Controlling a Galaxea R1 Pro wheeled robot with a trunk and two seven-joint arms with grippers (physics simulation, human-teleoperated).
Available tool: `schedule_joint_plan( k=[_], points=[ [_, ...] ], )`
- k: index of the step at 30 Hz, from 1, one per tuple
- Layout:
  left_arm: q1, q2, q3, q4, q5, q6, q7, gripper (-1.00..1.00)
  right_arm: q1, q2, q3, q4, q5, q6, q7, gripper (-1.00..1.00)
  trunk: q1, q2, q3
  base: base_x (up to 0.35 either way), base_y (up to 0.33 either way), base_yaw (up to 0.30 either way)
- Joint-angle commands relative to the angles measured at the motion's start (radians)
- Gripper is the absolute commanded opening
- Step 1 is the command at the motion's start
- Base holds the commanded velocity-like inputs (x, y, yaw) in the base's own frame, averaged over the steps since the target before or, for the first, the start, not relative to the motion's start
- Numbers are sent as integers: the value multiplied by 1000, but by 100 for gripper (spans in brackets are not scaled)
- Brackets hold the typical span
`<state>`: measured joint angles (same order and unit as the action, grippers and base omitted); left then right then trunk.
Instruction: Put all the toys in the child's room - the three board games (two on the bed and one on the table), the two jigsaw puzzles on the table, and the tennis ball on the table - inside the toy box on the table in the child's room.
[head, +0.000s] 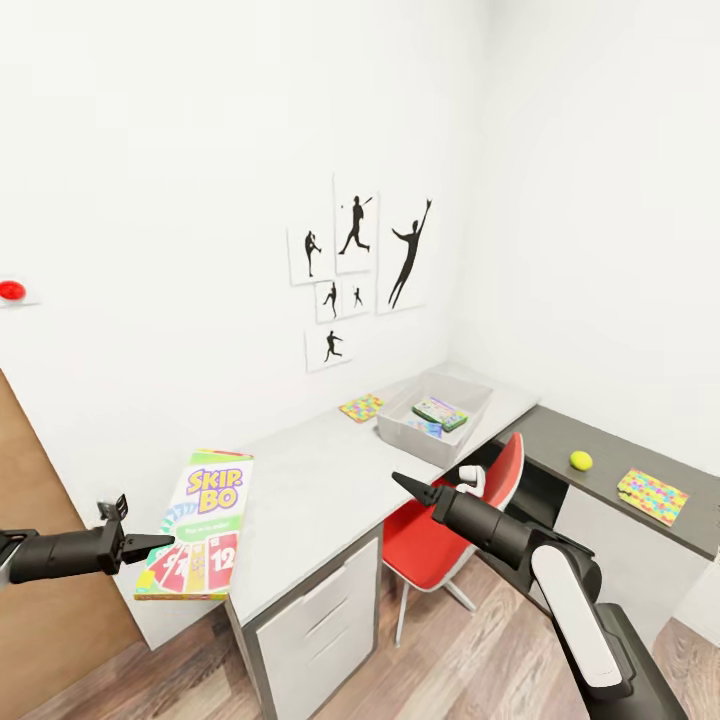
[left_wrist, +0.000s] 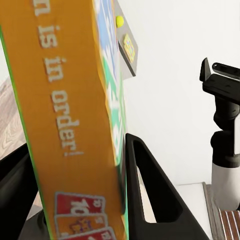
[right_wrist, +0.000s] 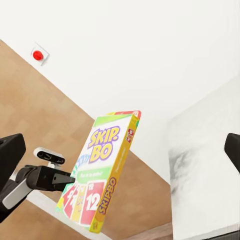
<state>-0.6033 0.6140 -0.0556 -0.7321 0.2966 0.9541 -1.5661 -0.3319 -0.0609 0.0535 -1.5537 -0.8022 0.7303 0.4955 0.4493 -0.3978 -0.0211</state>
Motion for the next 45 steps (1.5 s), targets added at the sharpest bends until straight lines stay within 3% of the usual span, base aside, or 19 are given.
schedule_joint_plan(
  k=[1, 19, 45],
  points=[
    [-1, 1, -4, 0, 2, 11, -5, -100, -1, 0, 0, 0, -3, -4, 0, 100, 1, -2, -2, 0, 0, -36],
    [-1, 1, -7, 0, 3, 9, -5, -100, -1, -2, 1, 0, -5, -34, 1, 100, 1, -2, 0, 0, 0, -12],
    [-1, -7, -6, 0, 3, 8, -5, -100, -1, -2, 1, 0, -2, -34, 0, 100, 1, -2, 17, 30, -6, -208]
  ],
)
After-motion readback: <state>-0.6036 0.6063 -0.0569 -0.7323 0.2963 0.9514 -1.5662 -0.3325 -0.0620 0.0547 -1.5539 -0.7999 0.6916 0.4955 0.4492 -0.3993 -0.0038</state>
